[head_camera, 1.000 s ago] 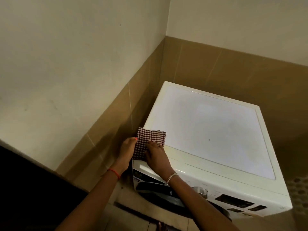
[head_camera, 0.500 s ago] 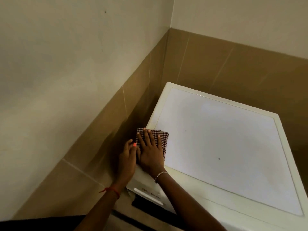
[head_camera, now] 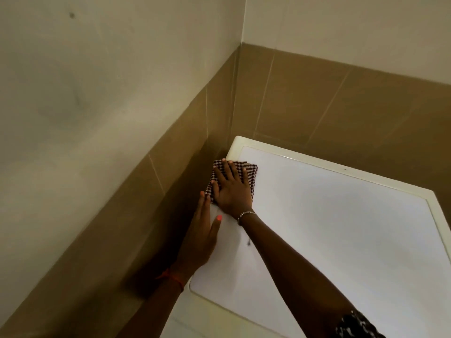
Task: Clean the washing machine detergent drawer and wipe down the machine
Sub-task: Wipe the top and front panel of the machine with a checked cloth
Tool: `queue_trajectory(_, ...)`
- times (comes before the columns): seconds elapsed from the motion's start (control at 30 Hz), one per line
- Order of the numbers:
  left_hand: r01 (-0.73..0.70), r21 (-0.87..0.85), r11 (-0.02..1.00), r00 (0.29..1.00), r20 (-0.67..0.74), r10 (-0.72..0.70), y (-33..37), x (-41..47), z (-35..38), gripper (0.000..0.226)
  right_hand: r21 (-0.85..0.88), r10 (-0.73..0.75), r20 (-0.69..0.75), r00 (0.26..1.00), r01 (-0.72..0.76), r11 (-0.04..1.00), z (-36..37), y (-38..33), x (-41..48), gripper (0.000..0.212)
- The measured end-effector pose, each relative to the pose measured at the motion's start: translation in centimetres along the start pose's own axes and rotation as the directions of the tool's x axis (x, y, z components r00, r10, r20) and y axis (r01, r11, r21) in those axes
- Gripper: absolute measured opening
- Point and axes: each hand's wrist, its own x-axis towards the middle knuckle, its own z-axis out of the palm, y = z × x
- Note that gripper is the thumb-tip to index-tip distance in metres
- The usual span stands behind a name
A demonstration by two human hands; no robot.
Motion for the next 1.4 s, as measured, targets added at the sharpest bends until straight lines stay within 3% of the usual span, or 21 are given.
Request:
queue_trajectory(0.1,-0.125,0.212,0.969,0.989,0.099,0.106,-0.2,2.0,0.7,0.076,-0.013,0.021,0.023,1.0,-0.02,1.0,0.0,2.0,3.5,0.066)
queue_trajectory(0.23,-0.199,0.426,0.882,0.977,0.161,0.143,-0.6,4.9,1.7,0.09,-0.039,0.044,0.019,0.999,-0.043,0.998,0.1,4.5,7.4,0.052)
queue_trajectory(0.43,-0.21,0.575,0.79,0.971,0.22,0.099,0.3,8.1,2.3,0.103,-0.045,0.083,-0.003,0.997,-0.083,0.996,-0.1,7.0,11.1,0.052)
queue_trajectory(0.7,-0.209,0.567,0.797,0.97,0.222,0.097,0.1,9.3,2.6,0.104,-0.122,0.283,0.019,0.959,-0.279,0.953,-1.2,10.2,12.5,0.054)
queue_trajectory(1.07,-0.245,0.563,0.789,0.966,0.215,0.146,0.5,9.2,2.5,0.109,-0.19,0.522,-0.177,0.834,-0.549,0.814,-4.8,21.0,3.5,0.055)
queue_trajectory(1.2,-0.263,0.578,0.773,0.964,0.198,0.18,0.3,9.1,2.7,0.104,-0.174,0.586,-0.153,0.796,-0.605,0.777,-5.1,21.7,2.3,0.052)
queue_trajectory(1.3,-0.272,0.577,0.77,0.961,0.209,0.183,0.4,9.1,2.7,0.102,-0.167,0.567,-0.102,0.818,-0.576,0.8,-4.7,19.8,3.5,0.052)
queue_trajectory(1.4,-0.284,0.527,0.801,0.956,0.215,0.197,0.7,8.9,2.4,0.092,-0.176,0.402,-0.055,0.914,-0.405,0.897,-3.5,16.2,4.3,0.052)
